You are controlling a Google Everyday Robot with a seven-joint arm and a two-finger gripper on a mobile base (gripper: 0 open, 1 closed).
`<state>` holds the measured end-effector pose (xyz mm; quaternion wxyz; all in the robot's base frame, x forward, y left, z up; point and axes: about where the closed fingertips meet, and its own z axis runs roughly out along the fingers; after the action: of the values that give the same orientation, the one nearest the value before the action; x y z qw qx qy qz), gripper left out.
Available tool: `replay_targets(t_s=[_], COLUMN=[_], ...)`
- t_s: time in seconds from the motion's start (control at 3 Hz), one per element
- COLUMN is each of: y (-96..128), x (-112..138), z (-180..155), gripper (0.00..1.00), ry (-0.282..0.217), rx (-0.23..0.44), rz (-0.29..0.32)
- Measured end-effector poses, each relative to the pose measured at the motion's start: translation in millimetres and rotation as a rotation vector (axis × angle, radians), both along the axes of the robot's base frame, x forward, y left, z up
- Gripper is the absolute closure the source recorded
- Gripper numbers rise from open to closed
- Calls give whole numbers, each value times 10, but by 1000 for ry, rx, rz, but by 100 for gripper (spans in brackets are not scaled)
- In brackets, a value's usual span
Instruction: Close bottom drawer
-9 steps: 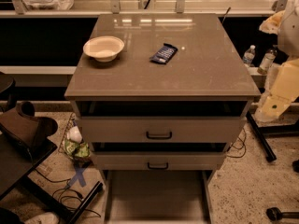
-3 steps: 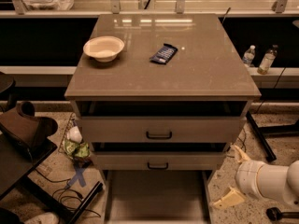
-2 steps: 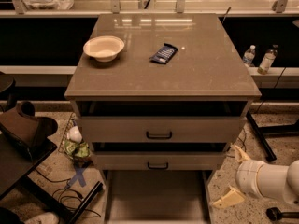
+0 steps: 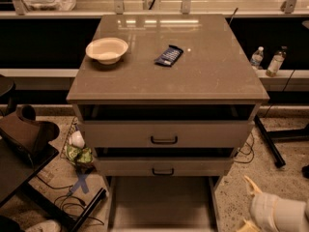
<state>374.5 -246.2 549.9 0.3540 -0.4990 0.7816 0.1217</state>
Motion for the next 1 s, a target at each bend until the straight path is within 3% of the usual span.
replay_targets(t_s=[0.33, 0.67, 1.0], y=[-297, -407, -370], x=[-225, -515, -746], z=[-630, -1413, -1806], gripper=[16, 47, 78], ry=[1, 27, 37], rx=[62, 126, 139], rz=[25, 59, 89])
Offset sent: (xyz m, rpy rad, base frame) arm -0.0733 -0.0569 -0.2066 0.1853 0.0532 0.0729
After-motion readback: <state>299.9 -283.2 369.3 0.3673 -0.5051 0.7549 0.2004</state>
